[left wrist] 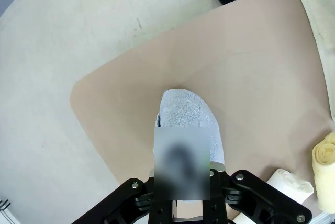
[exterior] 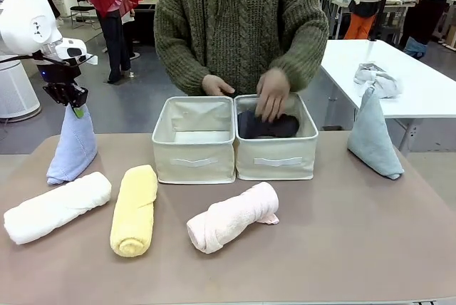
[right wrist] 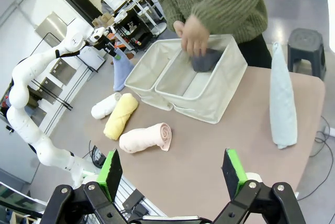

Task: Sort the towels based on their folding style.
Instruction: Pick up one triangle-folded towel and place it in the left Fabric basket.

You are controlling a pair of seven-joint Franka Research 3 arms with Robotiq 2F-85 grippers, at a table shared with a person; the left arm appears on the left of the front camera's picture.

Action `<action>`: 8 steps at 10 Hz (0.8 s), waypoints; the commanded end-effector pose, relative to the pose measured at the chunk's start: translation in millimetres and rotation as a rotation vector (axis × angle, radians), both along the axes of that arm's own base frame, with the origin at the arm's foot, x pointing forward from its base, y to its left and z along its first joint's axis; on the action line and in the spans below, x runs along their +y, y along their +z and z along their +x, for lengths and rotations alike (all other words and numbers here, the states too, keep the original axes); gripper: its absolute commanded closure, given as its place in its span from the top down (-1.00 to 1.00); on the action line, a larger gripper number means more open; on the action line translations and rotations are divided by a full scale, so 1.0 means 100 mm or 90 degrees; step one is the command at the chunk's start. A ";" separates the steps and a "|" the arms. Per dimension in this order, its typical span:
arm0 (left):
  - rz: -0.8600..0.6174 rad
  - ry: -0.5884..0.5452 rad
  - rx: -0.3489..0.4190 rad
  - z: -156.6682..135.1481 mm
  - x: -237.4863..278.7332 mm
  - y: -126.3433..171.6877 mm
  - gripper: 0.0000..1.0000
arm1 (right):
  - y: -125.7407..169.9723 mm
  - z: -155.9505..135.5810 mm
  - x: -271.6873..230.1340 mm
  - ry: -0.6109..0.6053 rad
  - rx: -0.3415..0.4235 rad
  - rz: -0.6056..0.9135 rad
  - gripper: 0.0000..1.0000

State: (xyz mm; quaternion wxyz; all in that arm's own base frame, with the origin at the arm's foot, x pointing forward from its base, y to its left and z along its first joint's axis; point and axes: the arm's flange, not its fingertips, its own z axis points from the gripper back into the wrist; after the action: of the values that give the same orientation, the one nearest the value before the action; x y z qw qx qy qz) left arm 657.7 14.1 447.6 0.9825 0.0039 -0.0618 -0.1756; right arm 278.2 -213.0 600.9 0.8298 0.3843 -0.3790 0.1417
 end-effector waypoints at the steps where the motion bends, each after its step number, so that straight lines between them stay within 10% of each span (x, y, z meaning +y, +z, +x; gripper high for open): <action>1: 0.004 -0.022 0.004 0.02 0.04 0.06 -1.00 | -0.01 0.01 0.00 -0.002 -0.003 -0.001 1.00; 4: -0.021 -0.098 0.065 -0.40 -0.03 0.46 -1.00 | -0.01 0.01 0.00 -0.002 -0.003 -0.001 1.00; 8: -0.028 -0.286 0.109 -1.66 -0.18 1.81 -1.00 | -0.01 0.01 0.00 -0.002 -0.003 -0.001 1.00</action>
State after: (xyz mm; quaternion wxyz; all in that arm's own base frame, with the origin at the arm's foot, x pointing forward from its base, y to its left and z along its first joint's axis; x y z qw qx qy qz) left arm 514.8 -6.1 613.6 0.9301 -0.0521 0.0271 -0.3625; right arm 278.4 -212.9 600.8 0.8299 0.3844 -0.3786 0.1418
